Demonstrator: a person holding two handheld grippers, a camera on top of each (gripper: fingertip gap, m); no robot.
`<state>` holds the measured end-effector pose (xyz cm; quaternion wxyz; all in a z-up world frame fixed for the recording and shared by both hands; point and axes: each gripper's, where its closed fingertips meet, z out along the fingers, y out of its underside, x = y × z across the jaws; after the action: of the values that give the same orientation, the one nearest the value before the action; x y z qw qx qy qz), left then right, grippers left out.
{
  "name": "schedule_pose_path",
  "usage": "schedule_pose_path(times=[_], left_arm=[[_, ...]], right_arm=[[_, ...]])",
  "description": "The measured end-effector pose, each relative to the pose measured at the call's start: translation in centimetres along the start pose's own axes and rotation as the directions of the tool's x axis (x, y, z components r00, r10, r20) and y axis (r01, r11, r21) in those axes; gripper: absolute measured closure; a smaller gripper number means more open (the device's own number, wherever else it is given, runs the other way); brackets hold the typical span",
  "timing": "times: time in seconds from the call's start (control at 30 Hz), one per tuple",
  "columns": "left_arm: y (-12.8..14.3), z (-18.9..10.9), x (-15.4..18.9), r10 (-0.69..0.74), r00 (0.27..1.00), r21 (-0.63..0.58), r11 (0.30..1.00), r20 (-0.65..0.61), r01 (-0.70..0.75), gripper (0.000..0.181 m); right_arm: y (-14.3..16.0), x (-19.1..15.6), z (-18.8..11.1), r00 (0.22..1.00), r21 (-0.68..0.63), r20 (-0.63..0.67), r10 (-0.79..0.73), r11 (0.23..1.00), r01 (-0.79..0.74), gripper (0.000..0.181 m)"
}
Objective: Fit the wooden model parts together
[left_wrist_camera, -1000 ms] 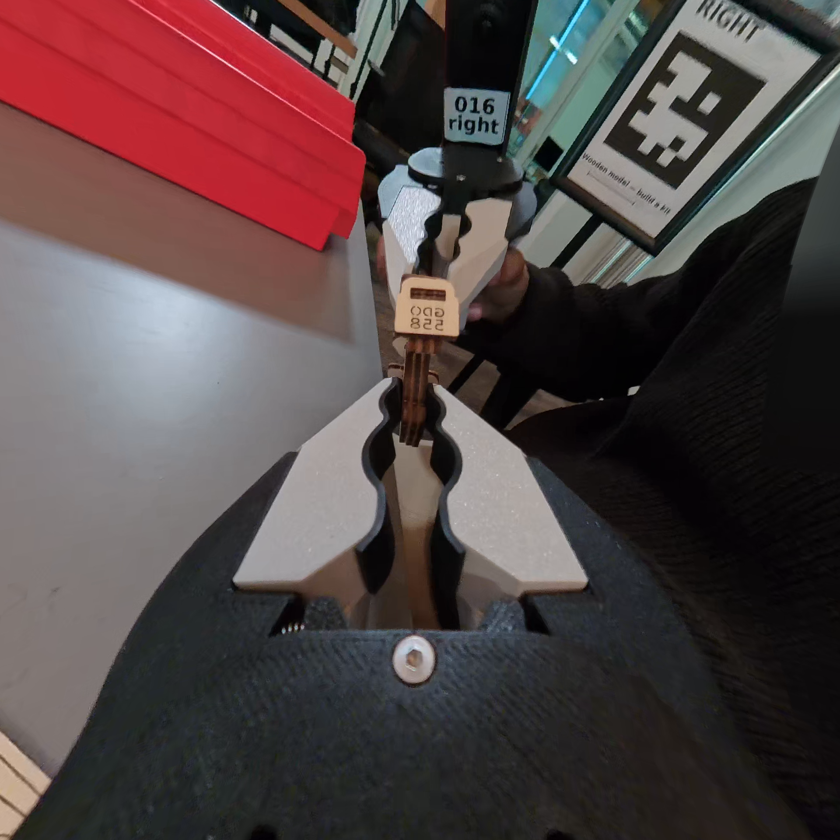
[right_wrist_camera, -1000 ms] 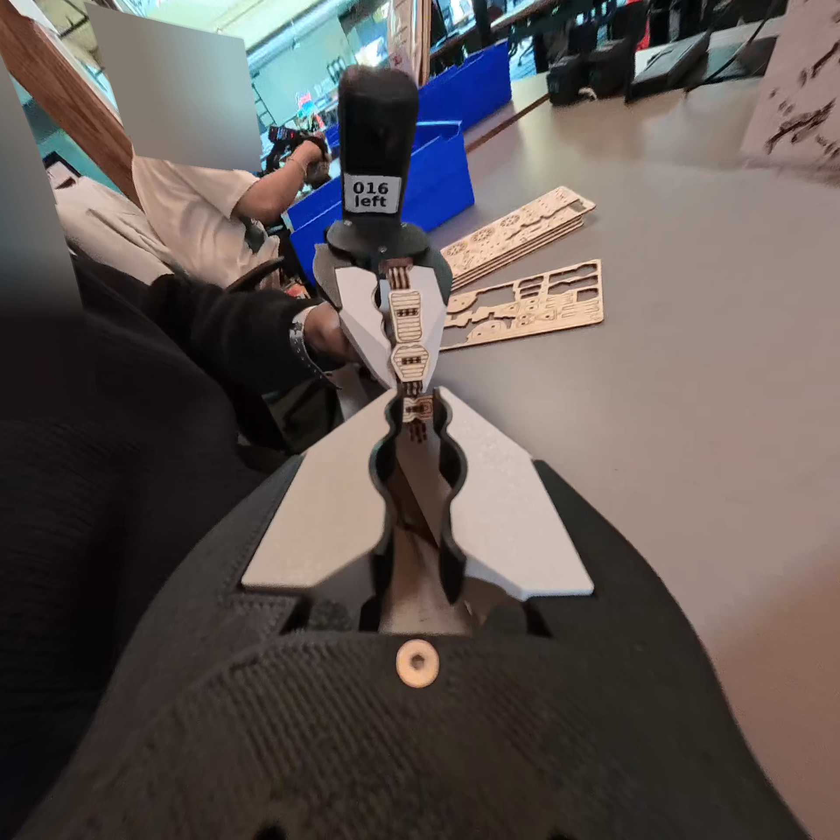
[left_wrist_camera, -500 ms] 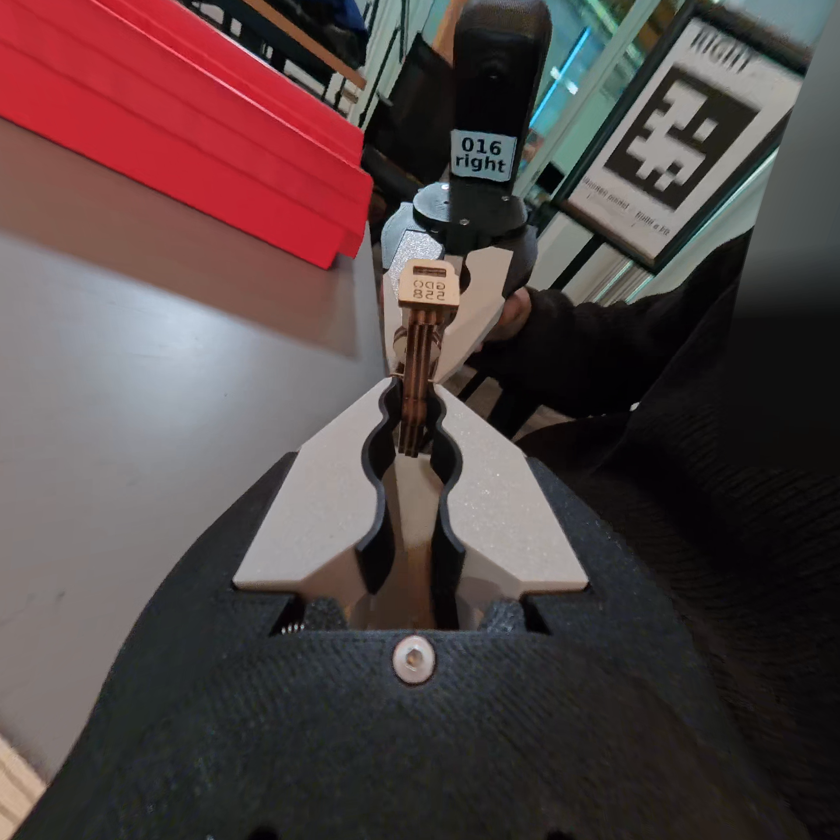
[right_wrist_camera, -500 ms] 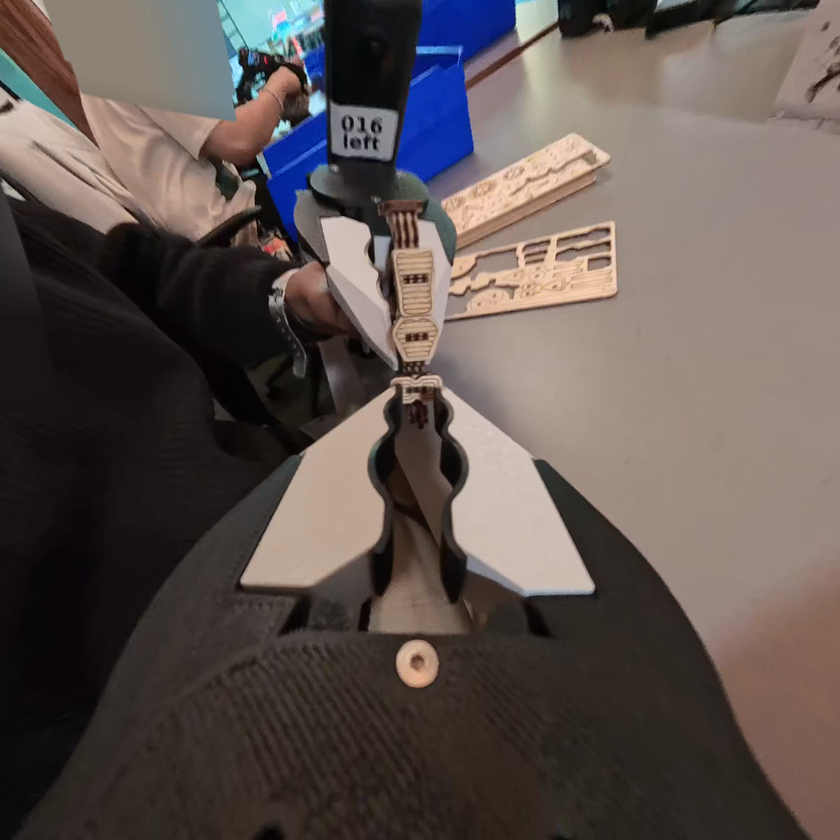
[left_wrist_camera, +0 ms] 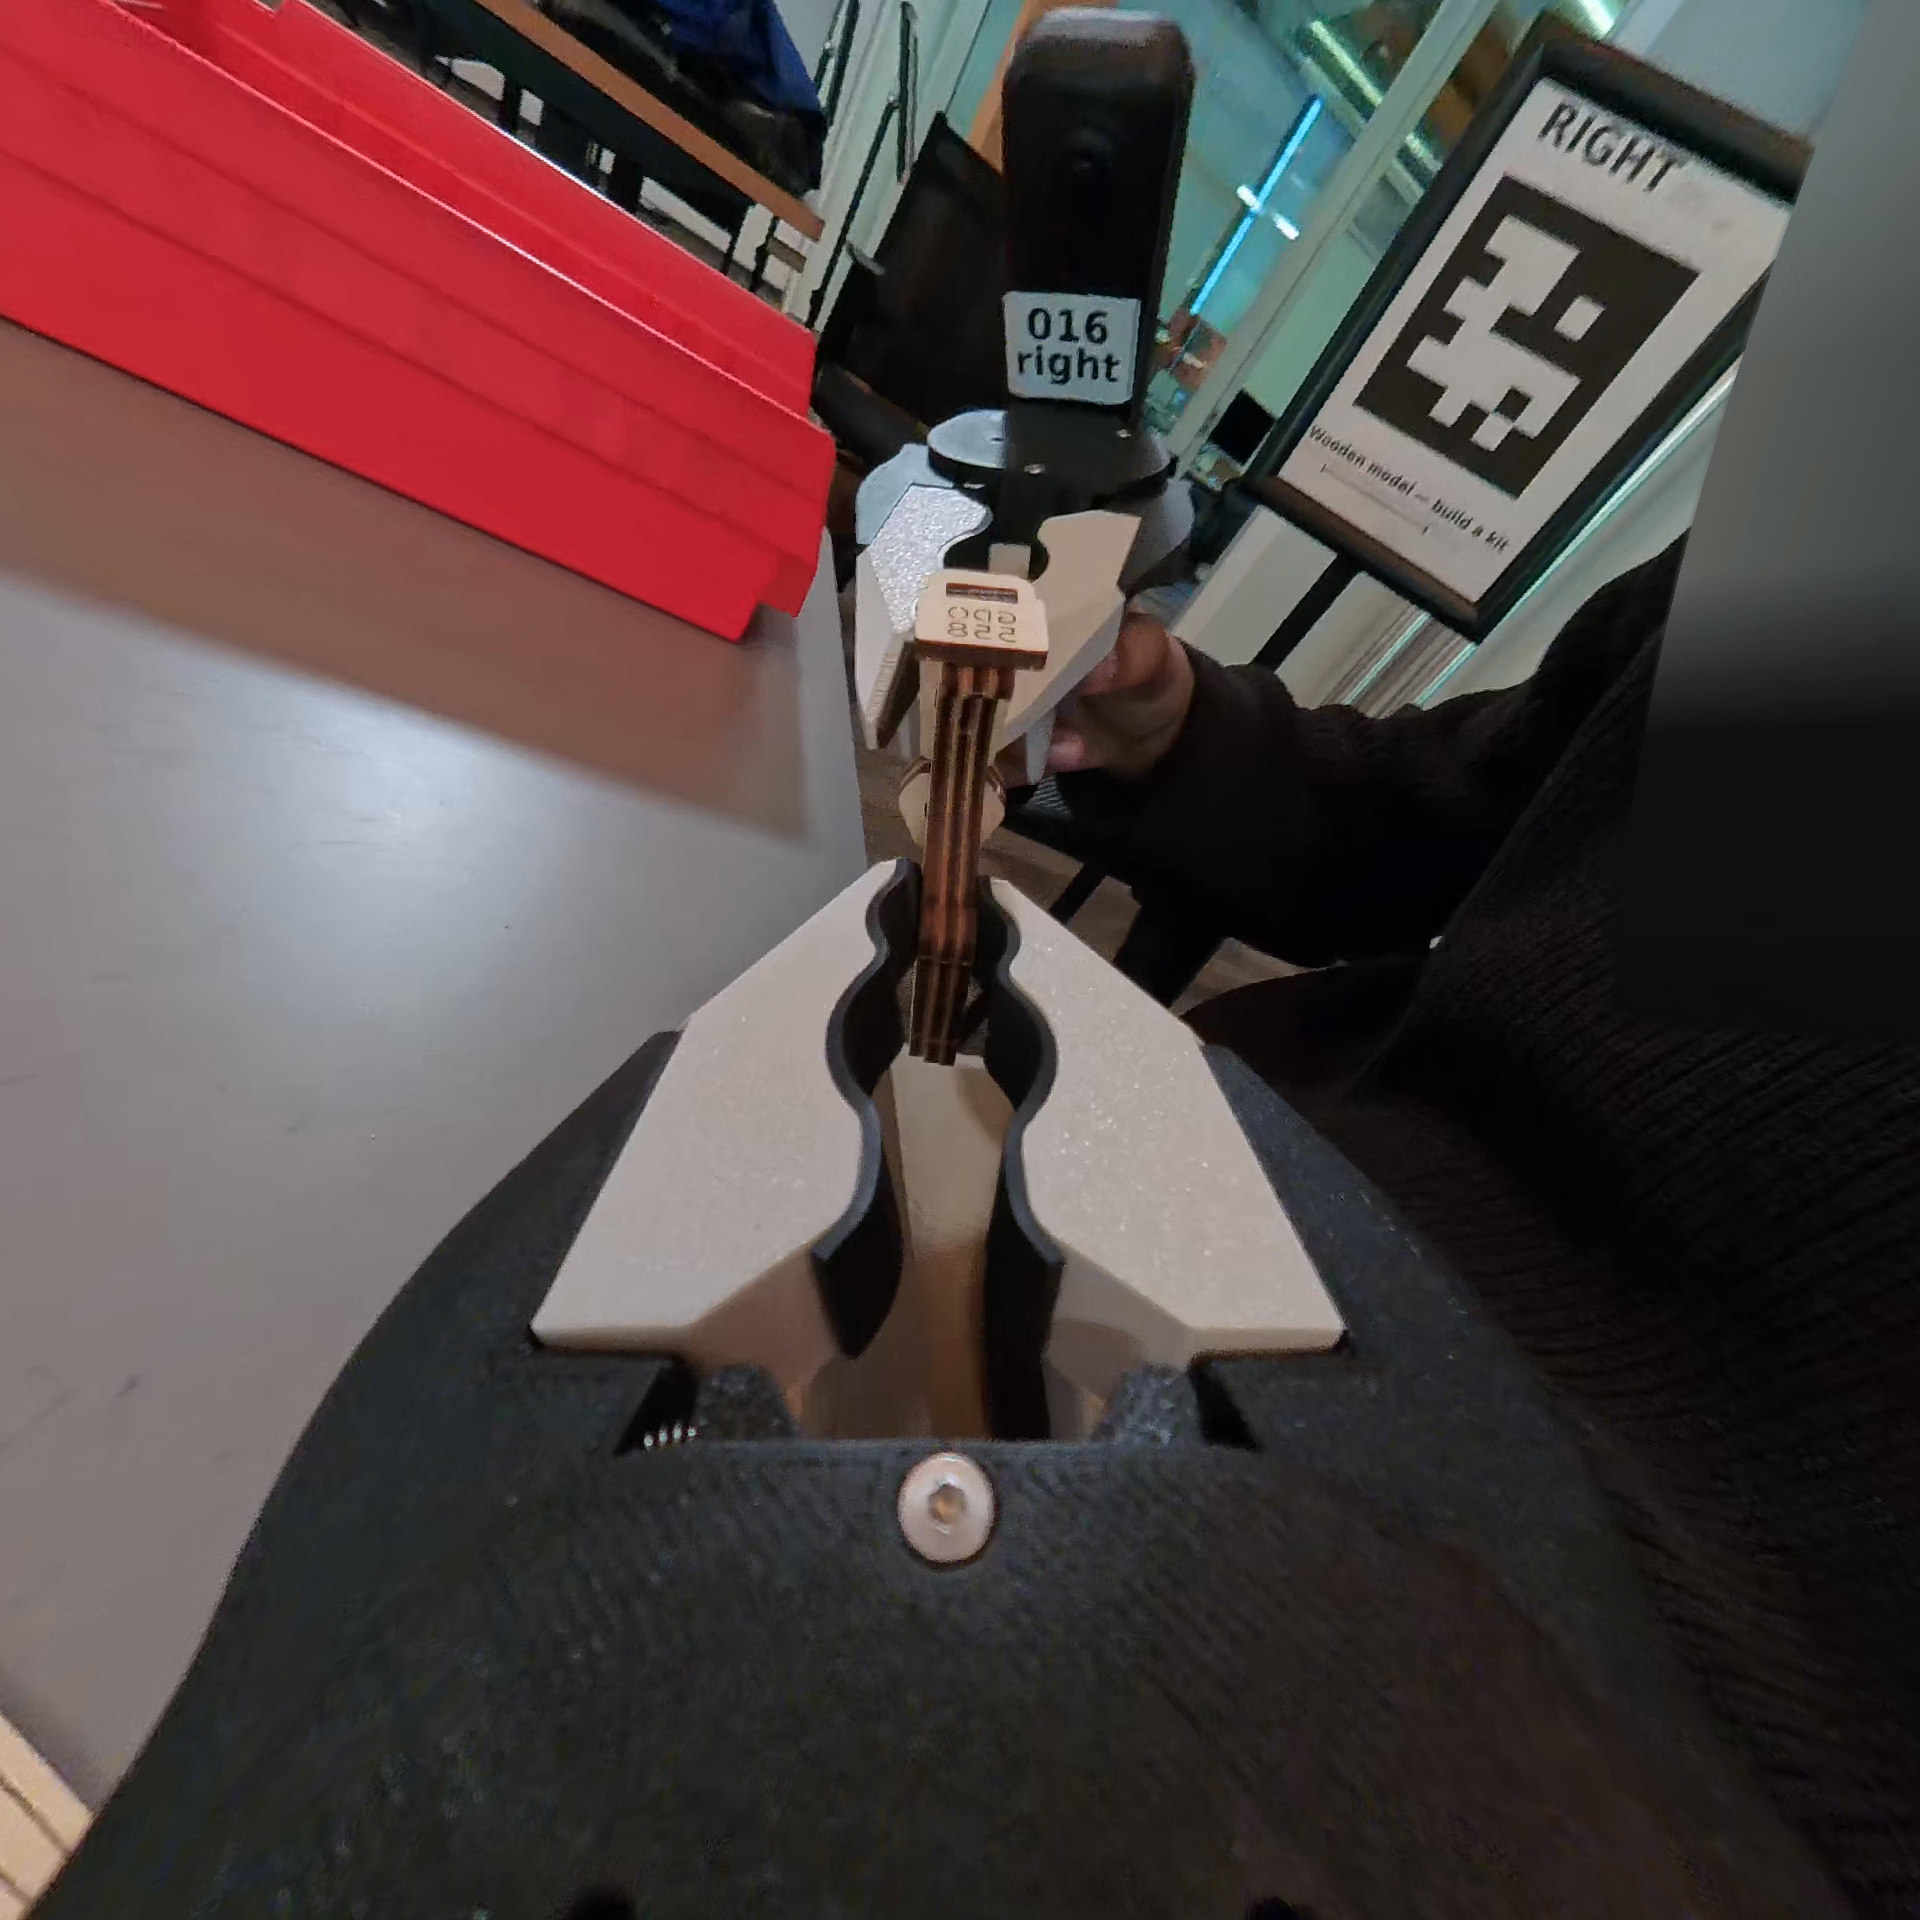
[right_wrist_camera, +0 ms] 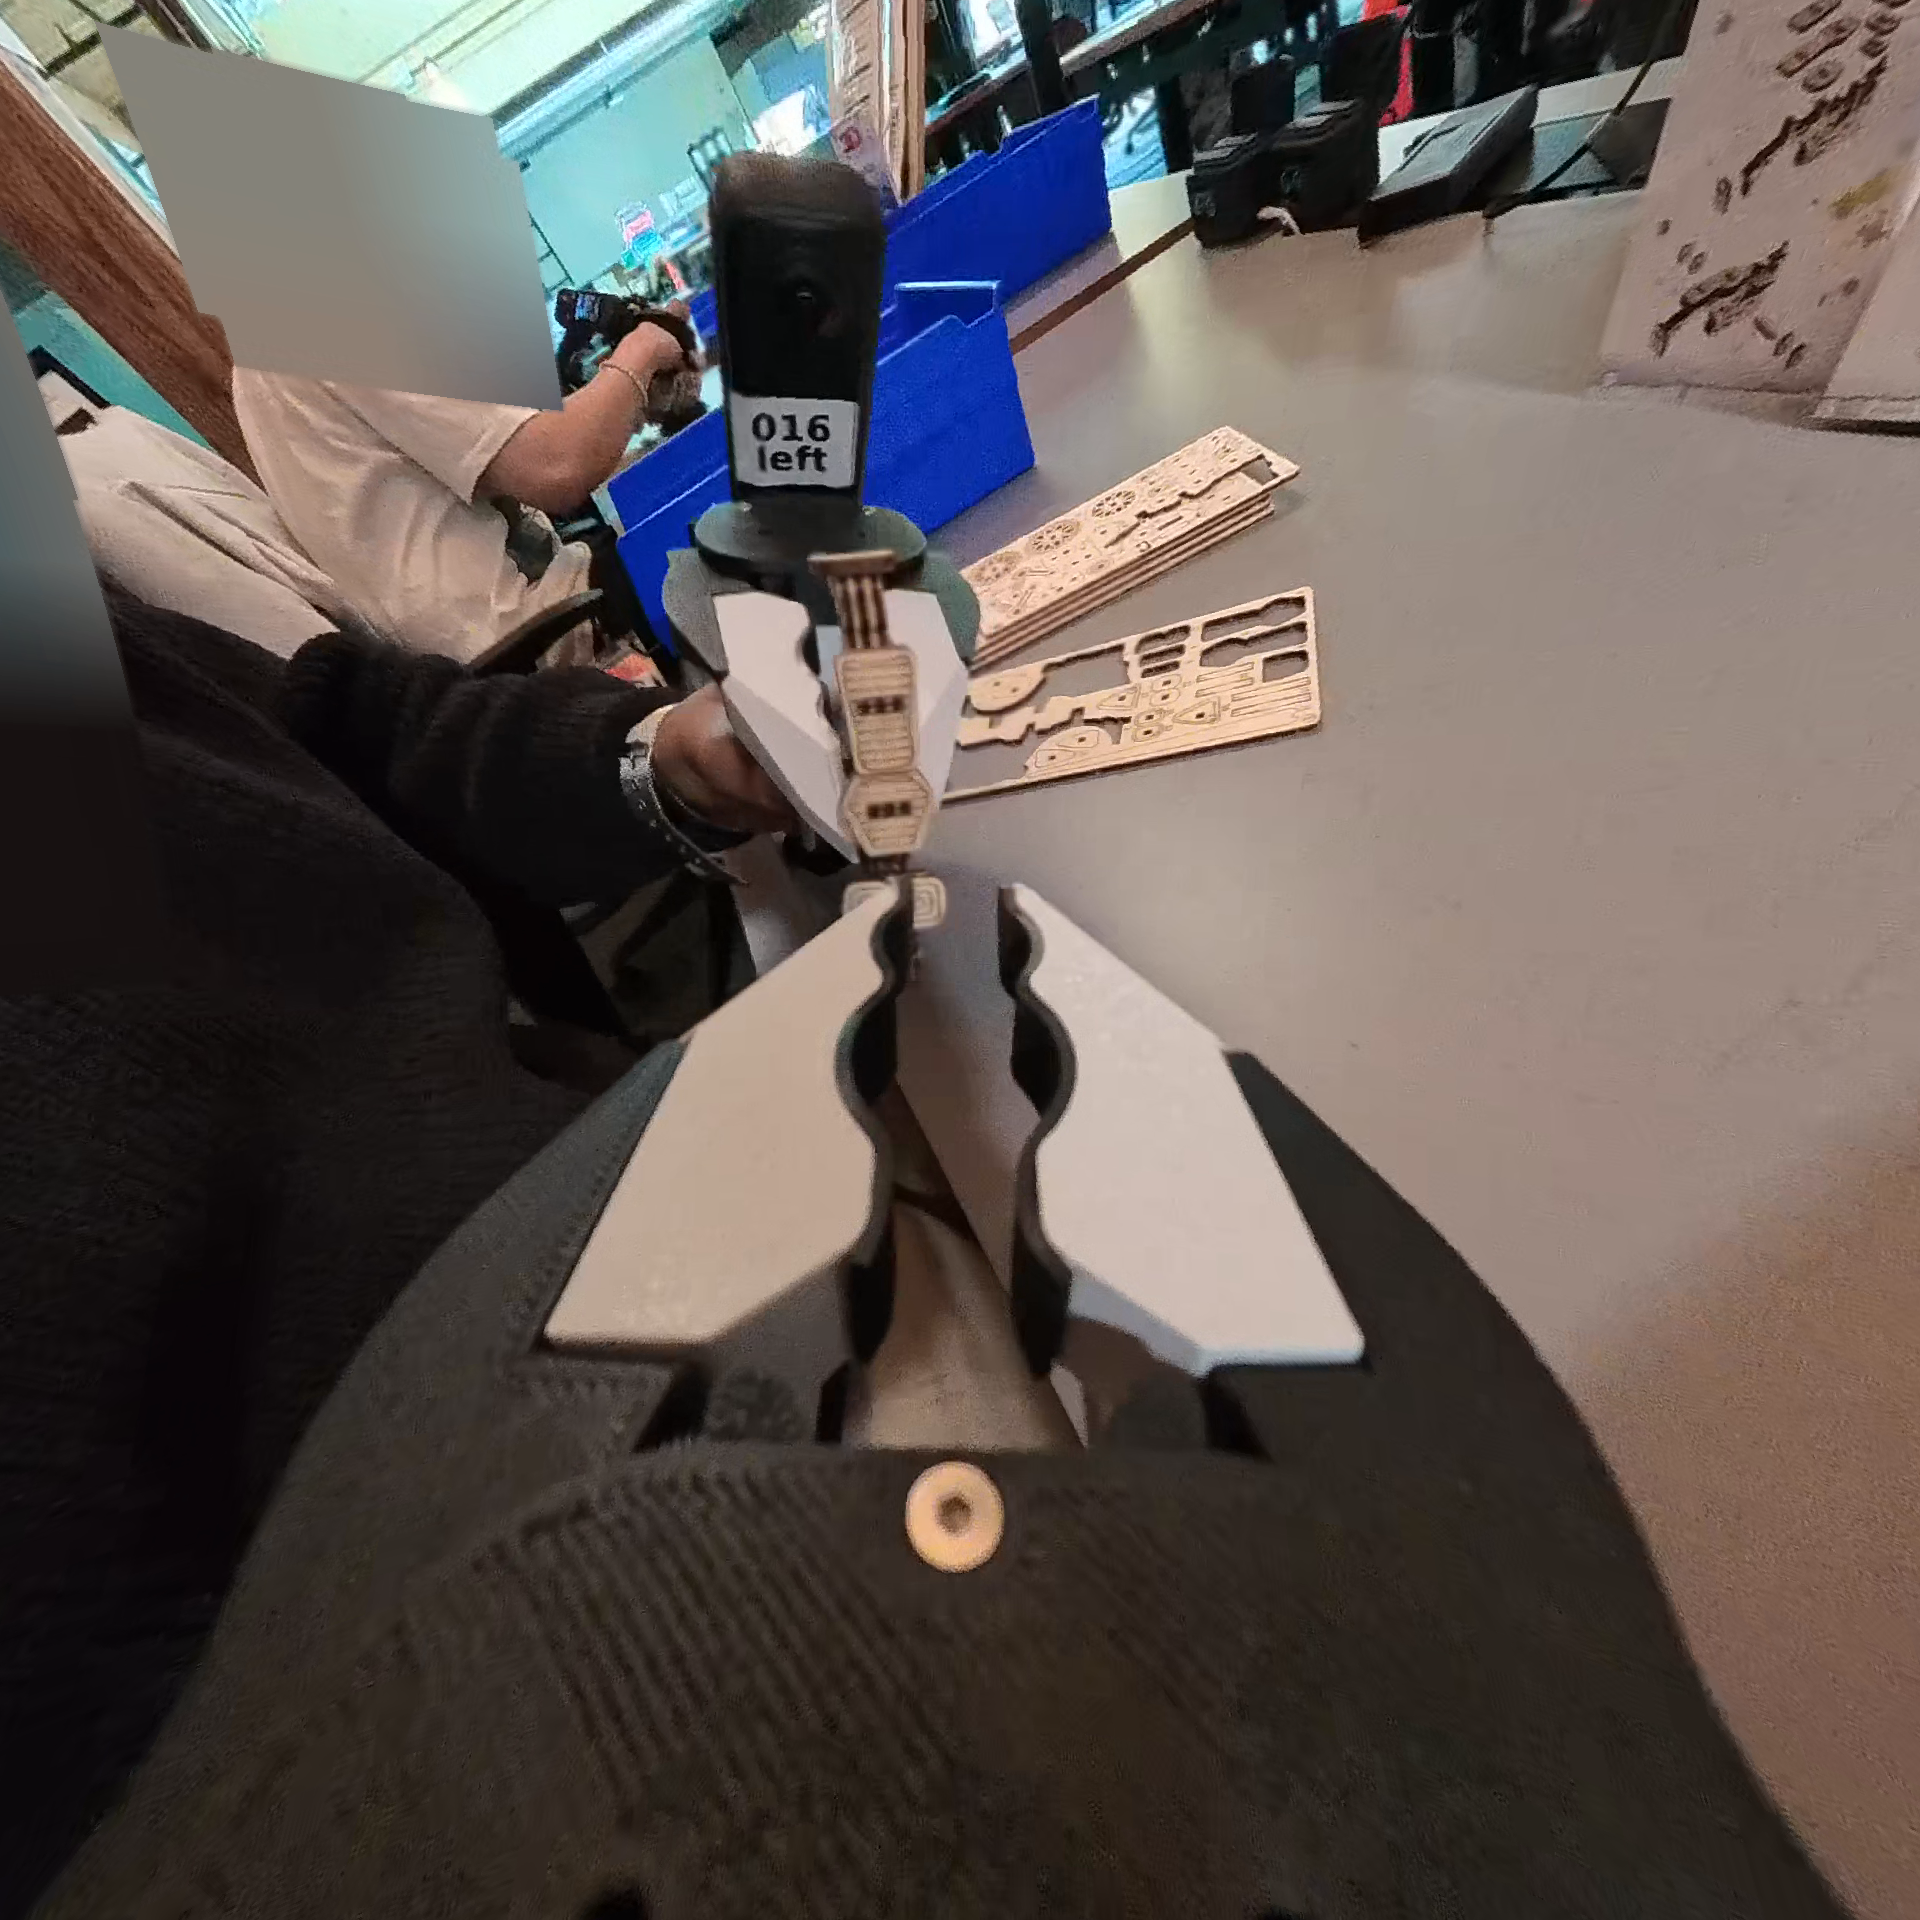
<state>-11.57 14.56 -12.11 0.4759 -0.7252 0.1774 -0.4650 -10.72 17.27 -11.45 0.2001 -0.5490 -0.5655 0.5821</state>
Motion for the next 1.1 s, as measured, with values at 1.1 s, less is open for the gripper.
schedule_pose_path(times=[1.1], left_arm=[[-2.3, -0.9, 1.1, -0.243, 0.913, 0.191, 0.929, -0.326, 0.316, 0.150]], right_arm=[[-0.6, -4.3, 1.8, 0.876, 0.098, 0.426, 0.224, 0.951, -0.292, 0.180]])
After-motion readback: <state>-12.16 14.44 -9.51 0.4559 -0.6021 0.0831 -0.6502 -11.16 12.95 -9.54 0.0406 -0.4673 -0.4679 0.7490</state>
